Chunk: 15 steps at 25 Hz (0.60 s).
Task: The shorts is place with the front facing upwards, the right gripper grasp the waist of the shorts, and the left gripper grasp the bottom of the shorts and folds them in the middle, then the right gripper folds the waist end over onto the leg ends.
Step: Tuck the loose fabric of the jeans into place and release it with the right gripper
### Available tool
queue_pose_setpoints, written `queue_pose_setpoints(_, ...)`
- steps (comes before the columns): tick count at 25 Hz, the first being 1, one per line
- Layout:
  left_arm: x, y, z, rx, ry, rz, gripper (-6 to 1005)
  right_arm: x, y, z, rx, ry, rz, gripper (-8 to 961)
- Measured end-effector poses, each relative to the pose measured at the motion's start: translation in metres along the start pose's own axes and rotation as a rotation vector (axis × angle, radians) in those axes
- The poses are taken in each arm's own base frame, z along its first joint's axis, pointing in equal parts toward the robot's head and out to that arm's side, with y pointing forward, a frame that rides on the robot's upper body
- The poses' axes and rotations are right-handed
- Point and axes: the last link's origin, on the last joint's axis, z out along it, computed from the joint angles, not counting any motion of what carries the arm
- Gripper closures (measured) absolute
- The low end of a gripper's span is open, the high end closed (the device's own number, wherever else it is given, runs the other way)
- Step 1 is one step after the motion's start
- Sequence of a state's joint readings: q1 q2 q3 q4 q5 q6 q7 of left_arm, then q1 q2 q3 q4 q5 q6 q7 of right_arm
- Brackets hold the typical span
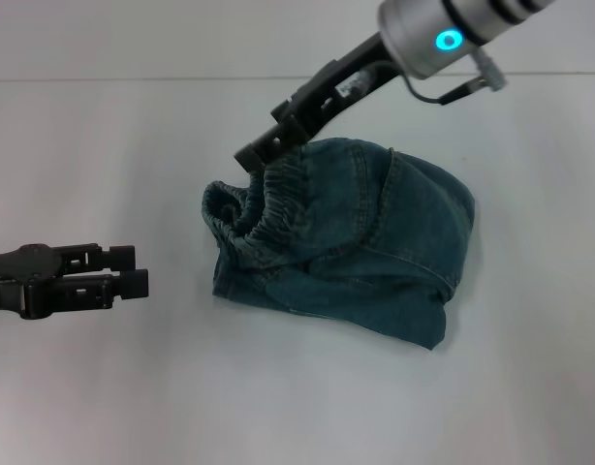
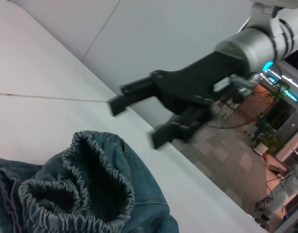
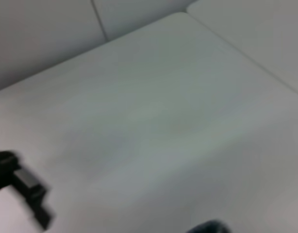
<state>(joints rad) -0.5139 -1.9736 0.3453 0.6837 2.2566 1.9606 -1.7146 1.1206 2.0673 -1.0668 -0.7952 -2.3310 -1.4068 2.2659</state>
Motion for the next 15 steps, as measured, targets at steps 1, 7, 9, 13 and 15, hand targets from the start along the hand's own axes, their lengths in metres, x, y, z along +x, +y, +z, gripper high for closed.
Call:
queue_pose_setpoints(1,0.000,0.000,0.000,0.000,0.000,-0.001,224,0.002,0.002,-0.004,-0.024,0.013,0.001,8)
queue_pose_setpoints(7,0.000,0.000,0.001,0.001,0.000,-0.001,224,0.028,0.016,-0.006,-0.134,0.148,0.017,8)
queue_pose_setpoints(9,0.001,-0.001,0.001,0.001,0.000,0.001,224,0.036,0.016,-0.001,-0.130,0.177,0.027,8)
queue_pose_setpoints(13,0.003,-0.001,0.003,0.003,-0.002,0.002,223,0.048,0.013,0.015,-0.113,0.210,0.057,9)
queue_pose_setpoints(15,0.003,-0.002,0.003,0.006,-0.003,0.002,223,0.052,0.010,0.024,-0.090,0.210,0.075,9)
